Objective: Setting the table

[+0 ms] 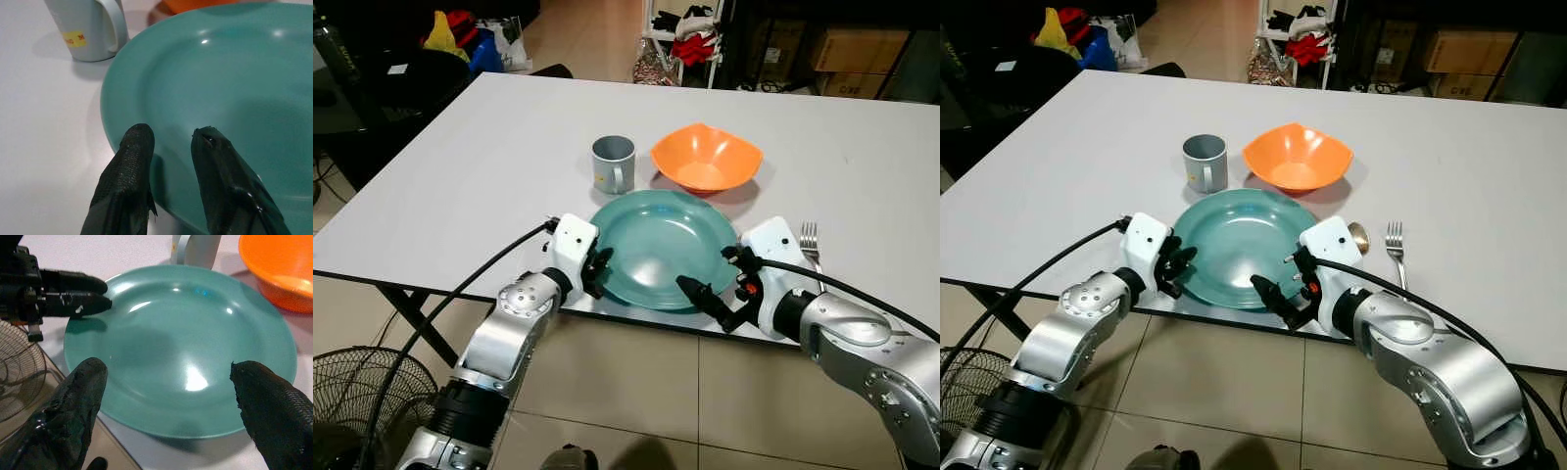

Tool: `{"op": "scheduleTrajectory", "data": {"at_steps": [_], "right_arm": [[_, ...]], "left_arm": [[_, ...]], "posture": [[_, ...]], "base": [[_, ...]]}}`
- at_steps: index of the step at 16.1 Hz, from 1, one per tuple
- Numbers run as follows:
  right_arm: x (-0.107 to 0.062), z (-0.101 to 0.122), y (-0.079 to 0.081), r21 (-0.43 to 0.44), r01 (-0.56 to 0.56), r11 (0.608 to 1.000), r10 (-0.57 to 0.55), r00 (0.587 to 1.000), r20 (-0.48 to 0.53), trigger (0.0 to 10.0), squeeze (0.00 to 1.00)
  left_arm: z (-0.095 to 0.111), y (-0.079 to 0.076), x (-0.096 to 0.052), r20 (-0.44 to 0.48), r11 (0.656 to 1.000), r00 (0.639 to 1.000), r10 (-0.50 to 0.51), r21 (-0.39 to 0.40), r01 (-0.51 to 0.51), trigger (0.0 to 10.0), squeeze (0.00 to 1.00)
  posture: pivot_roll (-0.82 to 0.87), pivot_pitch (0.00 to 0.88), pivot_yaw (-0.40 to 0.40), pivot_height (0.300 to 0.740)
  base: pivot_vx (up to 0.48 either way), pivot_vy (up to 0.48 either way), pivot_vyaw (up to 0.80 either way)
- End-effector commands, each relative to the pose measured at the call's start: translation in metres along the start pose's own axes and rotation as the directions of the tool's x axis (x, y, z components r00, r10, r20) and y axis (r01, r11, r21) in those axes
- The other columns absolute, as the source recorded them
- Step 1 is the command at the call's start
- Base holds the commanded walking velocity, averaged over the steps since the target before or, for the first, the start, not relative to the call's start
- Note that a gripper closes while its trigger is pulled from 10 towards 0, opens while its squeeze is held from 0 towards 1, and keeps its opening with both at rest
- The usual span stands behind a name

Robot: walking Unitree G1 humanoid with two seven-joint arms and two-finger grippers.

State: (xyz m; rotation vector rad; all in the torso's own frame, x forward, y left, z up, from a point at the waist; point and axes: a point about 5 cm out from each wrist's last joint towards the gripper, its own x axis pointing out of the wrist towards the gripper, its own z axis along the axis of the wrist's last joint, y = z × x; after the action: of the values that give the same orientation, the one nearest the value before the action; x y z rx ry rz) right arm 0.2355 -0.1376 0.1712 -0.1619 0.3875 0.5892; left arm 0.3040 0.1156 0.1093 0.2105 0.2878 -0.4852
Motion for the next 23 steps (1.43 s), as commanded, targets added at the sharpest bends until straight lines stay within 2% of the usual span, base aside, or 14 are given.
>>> {"op": "scheduleTrajectory", "data": {"at_steps": [1,3,4,7,10,11,13,15,16,17,18,19,20,23], "right_arm": [[-0.001,0.001,0.002,-0.025,-0.008,1.0,0.009,1.0,0.02,10.0,0.0],[-0.001,0.004,0.003,-0.045,0.002,0.999,0.0,0.999,0.048,10.0,0.0],[-0.001,0.005,0.002,-0.048,0.017,0.999,-0.013,0.998,0.069,10.0,0.0],[0.001,0.007,0.0,-0.032,0.041,0.999,-0.038,0.995,0.094,10.0,0.0],[0.003,0.008,-0.003,-0.013,0.065,0.998,-0.064,0.991,0.116,10.0,0.0],[0.003,0.008,-0.004,-0.011,0.074,0.997,-0.072,0.99,0.12,10.0,0.0],[0.003,0.006,-0.004,-0.001,0.081,0.997,-0.08,0.989,0.125,10.0,0.0],[0.003,0.005,-0.004,-0.003,0.082,0.997,-0.081,0.989,0.122,10.0,0.0],[0.004,0.005,-0.003,-0.007,0.083,0.997,-0.081,0.99,0.119,10.0,0.0],[0.005,0.005,-0.002,-0.009,0.081,0.997,-0.08,0.989,0.122,10.0,0.0],[0.006,0.005,-0.001,-0.013,0.079,0.997,-0.077,0.989,0.123,10.0,0.0],[0.006,0.005,-0.001,-0.024,0.078,0.997,-0.074,0.99,0.12,10.0,0.0],[0.006,0.005,0.001,-0.037,0.068,0.997,-0.063,0.992,0.112,10.0,0.0],[0.003,-0.002,0.009,-0.097,-0.007,0.995,0.012,0.999,0.051,10.0,0.0]], "left_arm": [[0.001,0.001,0.001,0.007,1.0,1.0,-0.004,0.004,0.004,10.0,0.0],[0.005,-0.001,-0.002,0.053,0.998,0.998,-0.031,-0.044,0.033,10.0,0.0],[0.011,-0.004,-0.007,0.114,0.99,0.989,-0.092,-0.1,0.103,10.0,0.0],[0.015,-0.015,-0.016,0.162,0.964,0.962,-0.218,-0.122,0.238,10.0,0.0],[0.021,-0.013,-0.023,0.227,0.946,0.946,-0.232,-0.176,0.274,10.0,0.0],[0.022,-0.01,-0.024,0.237,0.948,0.948,-0.215,-0.182,0.261,10.0,0.0],[0.024,0.011,-0.024,0.258,0.971,0.962,-0.092,-0.191,0.144,10.0,0.0],[0.017,0.026,-0.018,0.186,0.987,0.982,0.013,-0.158,0.017,10.0,0.0],[0.007,0.038,-0.013,0.097,0.991,0.99,0.103,-0.097,-0.094,10.0,0.0],[0.002,0.046,-0.006,0.065,0.982,0.984,0.166,-0.105,-0.159,10.0,0.0],[0.002,0.049,-0.002,0.064,0.977,0.982,0.179,-0.126,-0.17,10.0,0.28],[0.002,0.048,0.003,0.064,0.978,0.983,0.171,-0.129,-0.161,10.0,1.0],[0.0,0.047,0.007,0.046,0.981,0.986,0.159,-0.119,-0.152,10.0,1.0],[-0.016,0.049,0.017,-0.065,0.977,0.975,0.214,-0.008,-0.215,10.0,1.0]], "posture": [[0.03,0.063,0.062,0.74],[0.03,0.063,0.061,0.74],[0.03,0.062,0.06,0.74],[0.03,0.062,0.06,0.74],[0.04,0.056,0.053,0.74],[0.04,0.052,0.053,0.74],[0.03,0.039,0.058,0.74],[0.03,0.034,0.058,0.74],[0.03,0.03,0.059,0.74],[0.03,0.029,0.062,0.74],[0.03,0.027,0.064,0.74],[0.03,0.024,0.067,0.74],[0.02,0.022,0.07,0.74],[0.02,0.015,0.077,0.74]], "base": [[0.0,0.0,0.0],[0.0,0.0,0.0],[0.0,0.0,0.0],[0.0,0.0,0.0],[0.0,0.0,0.0],[0.0,0.0,0.0],[0.0,0.0,0.0],[0.0,0.0,0.0],[0.0,0.0,0.0],[0.0,0.0,0.0],[0.0,0.0,0.0],[0.0,0.0,0.0],[0.0,0.0,0.0],[0.0,0.0,0.0]]}}
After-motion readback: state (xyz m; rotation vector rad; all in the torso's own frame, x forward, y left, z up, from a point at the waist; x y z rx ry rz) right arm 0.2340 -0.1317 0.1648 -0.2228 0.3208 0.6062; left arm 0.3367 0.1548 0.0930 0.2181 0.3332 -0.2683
